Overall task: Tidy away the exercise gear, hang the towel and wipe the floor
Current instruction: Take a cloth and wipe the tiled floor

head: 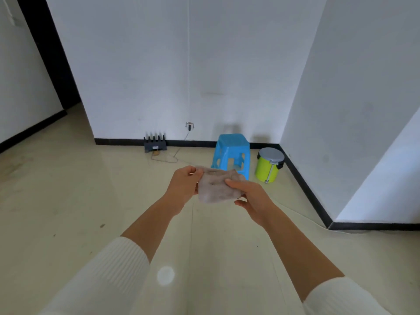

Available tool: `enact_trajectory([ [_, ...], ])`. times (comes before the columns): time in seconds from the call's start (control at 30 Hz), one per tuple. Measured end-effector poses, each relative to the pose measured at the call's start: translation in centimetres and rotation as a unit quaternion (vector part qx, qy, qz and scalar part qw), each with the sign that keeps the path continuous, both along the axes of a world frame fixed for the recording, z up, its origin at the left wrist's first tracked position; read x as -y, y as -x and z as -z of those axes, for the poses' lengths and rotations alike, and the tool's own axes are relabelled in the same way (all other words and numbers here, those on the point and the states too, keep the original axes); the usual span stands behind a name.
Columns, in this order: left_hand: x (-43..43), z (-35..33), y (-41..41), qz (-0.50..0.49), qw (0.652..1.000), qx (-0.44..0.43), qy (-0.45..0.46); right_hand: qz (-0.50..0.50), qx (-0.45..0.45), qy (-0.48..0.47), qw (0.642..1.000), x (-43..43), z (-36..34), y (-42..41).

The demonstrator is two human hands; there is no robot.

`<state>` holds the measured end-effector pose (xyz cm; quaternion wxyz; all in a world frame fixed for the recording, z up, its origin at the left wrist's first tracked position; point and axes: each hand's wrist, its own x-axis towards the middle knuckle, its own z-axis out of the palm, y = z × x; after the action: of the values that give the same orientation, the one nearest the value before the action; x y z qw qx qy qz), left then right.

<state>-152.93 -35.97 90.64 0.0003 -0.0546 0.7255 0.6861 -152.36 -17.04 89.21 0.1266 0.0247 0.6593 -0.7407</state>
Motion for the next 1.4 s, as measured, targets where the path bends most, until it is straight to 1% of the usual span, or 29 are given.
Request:
enact_trajectory([
  [0.1,0.9,-0.2,8.8,0.005,1.000,0.027,-0.010,0.009,-0.010,0.018,1.000,1.1,-0.4,7.8],
  [0.2,0.6,-0.3,16.6,-0.001,0.999,0.039,0.004,0.003,-0.002,0.047,0.999,1.3,-0.8,14.7],
  [0.33,-0.8,0.8,26.2,0.007,0.998,0.050,0.023,0.016,0.006,-0.003,1.000,0.2,-0.4,23.7],
  [0.43,-2.5,2.8,33.5,0.016,0.997,0.076,0.001,0.062,0.008,-0.031,0.998,-1.4,1.7,31.4],
  [0.53,-4.9,4.4,41.2,0.049,0.990,0.128,-0.030,0.121,0.033,-0.044,0.991,-3.3,4.1,39.5],
  [0.6,-6.8,5.0,46.7,0.080,0.982,0.164,-0.044,0.143,0.051,-0.042,0.988,-5.2,5.2,45.3],
  [0.73,-10.4,6.0,57.3,0.129,0.968,0.215,-0.025,0.134,0.117,-0.058,0.982,-10.1,6.6,57.0],
  [0.8,-11.9,6.4,61.9,0.136,0.962,0.235,-0.028,0.124,0.150,-0.063,0.979,-12.0,7.1,62.0],
  [0.9,-13.7,7.0,68.7,0.107,0.963,0.243,-0.039,0.115,0.172,-0.071,0.976,-13.6,7.3,69.0],
  [1.1,-16.3,9.4,82.5,0.048,0.971,0.227,-0.048,0.098,0.161,-0.117,0.975,-15.9,8.6,82.7],
  [1.23,-17.5,13.8,92.4,0.012,0.968,0.242,-0.062,0.096,0.165,-0.160,0.968,-17.3,12.3,92.6],
  [1.4,-18.8,20.2,104.8,-0.005,0.949,0.307,-0.076,0.105,0.194,-0.201,0.954,-18.7,17.6,104.7],
])
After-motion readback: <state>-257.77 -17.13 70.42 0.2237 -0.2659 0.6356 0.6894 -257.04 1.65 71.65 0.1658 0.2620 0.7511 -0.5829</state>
